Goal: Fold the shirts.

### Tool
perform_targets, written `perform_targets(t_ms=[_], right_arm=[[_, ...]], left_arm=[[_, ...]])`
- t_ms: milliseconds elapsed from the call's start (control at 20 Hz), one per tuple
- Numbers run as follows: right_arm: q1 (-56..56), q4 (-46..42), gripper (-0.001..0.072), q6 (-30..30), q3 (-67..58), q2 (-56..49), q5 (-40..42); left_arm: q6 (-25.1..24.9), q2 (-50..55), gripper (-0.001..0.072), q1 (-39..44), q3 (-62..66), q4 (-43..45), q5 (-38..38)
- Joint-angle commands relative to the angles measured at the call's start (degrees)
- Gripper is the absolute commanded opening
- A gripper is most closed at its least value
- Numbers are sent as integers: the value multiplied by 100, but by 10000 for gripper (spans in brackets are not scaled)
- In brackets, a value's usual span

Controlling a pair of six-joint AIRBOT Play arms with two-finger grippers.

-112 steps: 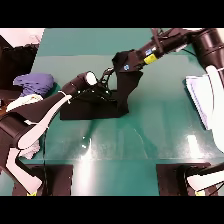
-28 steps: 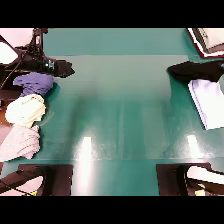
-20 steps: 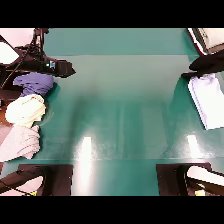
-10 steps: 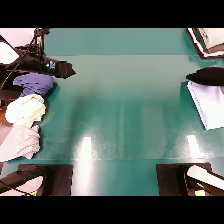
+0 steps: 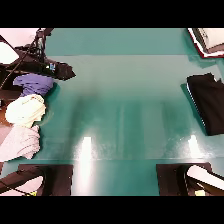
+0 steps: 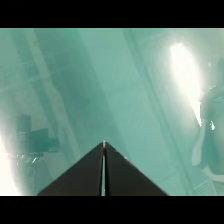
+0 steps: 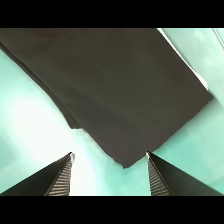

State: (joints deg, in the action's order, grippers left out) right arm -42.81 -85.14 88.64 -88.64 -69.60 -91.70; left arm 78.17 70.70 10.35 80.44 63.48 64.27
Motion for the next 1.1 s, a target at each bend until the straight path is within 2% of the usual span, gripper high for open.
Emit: perform_targets(t_ms=[0,50,150,250,300,350,400,700,1050], right_arm=[[212,170,527,203,-4,7,-490],[404,498,523,201,-4,7,-590],[970,1154,427,195,-4,7,-640],[1773,1504,423,116,-4,4,-518],[2208,1495,312,-33,-4,7,-424],[2662,1482,99,-214,-4,4,-356],[3049,1464,25,-295,-4,4,-282],[4666,1464,26,-302,-4,4,114],[5031,1469,25,-299,-4,4,101]], left_arm=[[-63,2,25,2,-2,-2,46],[-63,0,24,2,-2,-2,39],[-61,0,24,2,-2,0,7],[-59,0,25,2,-2,-4,63],[-57,-7,24,2,-2,-11,188],[-57,-7,25,2,-2,-13,254],[-57,-7,24,2,-2,-13,216],[-57,-7,24,2,-2,-11,-46],[-57,-7,24,2,-2,-13,-258]])
